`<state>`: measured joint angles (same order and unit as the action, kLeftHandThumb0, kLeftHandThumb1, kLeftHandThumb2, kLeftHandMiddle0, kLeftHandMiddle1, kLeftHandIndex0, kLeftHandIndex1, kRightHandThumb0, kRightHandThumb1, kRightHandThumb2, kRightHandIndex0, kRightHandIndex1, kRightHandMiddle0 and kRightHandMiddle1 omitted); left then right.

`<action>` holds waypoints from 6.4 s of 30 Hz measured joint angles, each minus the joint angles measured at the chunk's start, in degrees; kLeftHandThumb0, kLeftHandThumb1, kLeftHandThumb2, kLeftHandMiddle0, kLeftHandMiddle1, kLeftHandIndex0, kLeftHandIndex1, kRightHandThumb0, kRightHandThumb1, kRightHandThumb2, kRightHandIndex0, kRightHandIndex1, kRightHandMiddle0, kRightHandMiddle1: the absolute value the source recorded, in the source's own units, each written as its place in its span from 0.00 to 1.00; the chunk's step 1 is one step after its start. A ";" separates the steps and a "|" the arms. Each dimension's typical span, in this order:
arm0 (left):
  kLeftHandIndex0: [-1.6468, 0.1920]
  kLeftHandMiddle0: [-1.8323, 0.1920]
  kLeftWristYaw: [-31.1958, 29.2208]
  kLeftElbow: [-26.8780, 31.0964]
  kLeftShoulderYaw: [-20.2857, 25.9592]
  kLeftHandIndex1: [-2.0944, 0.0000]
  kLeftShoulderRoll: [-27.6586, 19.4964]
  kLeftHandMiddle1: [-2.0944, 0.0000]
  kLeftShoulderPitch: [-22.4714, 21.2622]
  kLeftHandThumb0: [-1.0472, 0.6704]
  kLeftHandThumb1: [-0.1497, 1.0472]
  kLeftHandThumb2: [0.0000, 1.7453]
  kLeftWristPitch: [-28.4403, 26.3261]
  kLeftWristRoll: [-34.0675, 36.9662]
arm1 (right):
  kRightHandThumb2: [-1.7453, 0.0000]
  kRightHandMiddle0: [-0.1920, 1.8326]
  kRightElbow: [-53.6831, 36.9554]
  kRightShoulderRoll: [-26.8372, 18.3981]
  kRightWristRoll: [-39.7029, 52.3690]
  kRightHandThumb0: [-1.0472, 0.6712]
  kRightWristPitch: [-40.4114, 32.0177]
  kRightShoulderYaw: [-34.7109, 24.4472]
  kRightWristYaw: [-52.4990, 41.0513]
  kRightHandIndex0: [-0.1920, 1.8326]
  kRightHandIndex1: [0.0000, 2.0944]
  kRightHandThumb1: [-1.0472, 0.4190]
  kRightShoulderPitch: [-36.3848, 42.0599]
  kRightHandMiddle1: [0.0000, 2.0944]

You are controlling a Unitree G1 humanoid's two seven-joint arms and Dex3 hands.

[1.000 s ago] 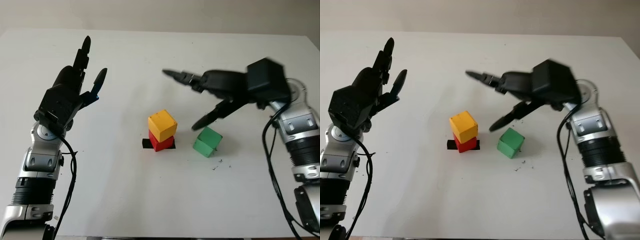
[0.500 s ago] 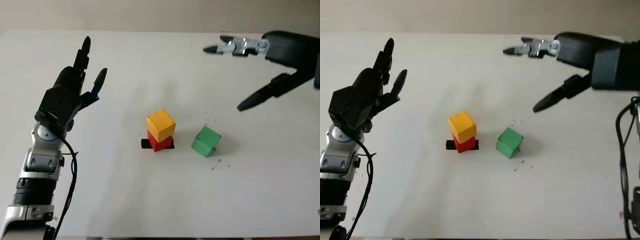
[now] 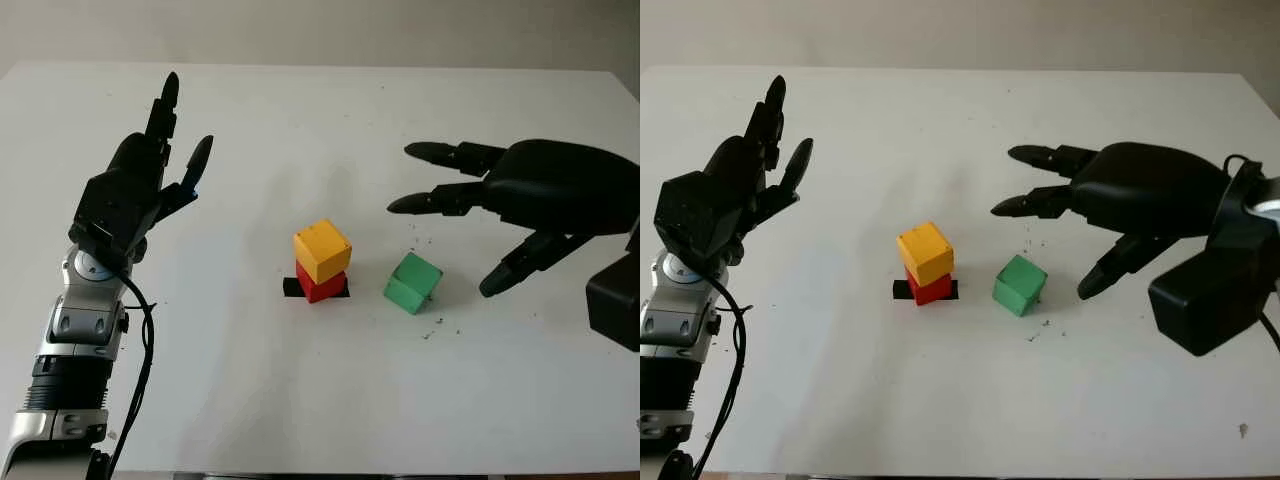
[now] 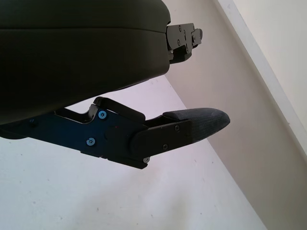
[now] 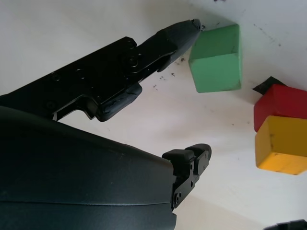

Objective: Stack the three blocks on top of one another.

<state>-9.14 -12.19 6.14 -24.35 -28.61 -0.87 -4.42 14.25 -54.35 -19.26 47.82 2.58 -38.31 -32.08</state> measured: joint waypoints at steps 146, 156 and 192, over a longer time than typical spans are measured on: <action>1.00 1.00 0.04 1.61 0.34 0.98 0.44 0.99 0.87 0.25 1.00 0.37 -2.66 0.89 | 0.97 0.31 30.89 31.14 22.66 0.33 -51.83 4.43 -27.86 0.20 0.02 0.10 -30.88 0.70; 1.00 1.00 0.01 1.61 0.34 0.98 0.43 0.99 0.87 0.25 1.00 0.37 -2.58 0.86 | 0.97 0.32 29.65 31.78 23.21 0.33 -52.32 4.41 -26.61 0.21 0.03 0.10 -29.37 0.70; 0.99 1.00 -0.19 1.62 0.38 0.99 -0.06 0.99 0.87 0.25 1.00 0.37 -2.65 1.01 | 0.97 0.31 28.89 30.98 22.31 0.34 -51.74 4.16 -24.67 0.20 0.02 0.10 -28.34 0.72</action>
<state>-9.33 -10.57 6.52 -24.41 -27.73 -3.51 -3.40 43.14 -23.37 3.06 -3.92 6.74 -62.98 -60.42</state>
